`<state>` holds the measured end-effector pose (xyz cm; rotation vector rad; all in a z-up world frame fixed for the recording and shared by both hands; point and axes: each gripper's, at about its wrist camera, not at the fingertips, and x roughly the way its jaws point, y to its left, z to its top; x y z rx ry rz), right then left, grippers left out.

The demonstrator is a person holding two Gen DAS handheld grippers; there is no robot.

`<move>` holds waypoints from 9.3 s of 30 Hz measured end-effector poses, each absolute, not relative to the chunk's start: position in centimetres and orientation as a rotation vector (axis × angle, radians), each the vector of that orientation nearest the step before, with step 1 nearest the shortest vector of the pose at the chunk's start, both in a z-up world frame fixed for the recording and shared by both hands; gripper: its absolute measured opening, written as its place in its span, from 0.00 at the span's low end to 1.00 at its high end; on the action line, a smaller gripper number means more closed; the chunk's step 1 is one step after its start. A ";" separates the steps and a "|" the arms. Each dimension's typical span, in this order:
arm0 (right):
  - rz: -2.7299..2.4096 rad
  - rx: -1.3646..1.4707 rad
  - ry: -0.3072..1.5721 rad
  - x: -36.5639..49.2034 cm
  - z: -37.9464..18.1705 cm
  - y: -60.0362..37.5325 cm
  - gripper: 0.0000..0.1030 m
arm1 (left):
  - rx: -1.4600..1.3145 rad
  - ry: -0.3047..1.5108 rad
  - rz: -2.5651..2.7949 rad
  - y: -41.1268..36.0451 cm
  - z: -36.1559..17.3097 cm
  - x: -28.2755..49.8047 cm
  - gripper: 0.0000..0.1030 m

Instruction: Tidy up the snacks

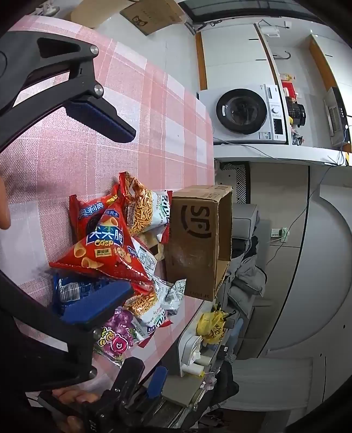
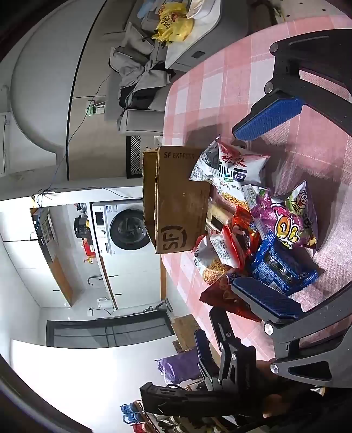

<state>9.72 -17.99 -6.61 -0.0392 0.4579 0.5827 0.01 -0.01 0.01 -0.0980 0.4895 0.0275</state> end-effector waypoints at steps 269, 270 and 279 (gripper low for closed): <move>0.580 0.192 0.629 25.0 0.5 -13.7 0.48 | -0.168 0.624 -0.153 1.9 7.8 20.7 0.42; 0.579 0.192 0.632 25.4 0.5 -13.8 0.48 | -0.169 0.624 -0.151 1.9 7.8 21.2 0.42; 0.614 0.225 0.646 27.6 0.1 -14.5 0.48 | -0.149 0.632 -0.122 1.0 6.7 24.3 0.42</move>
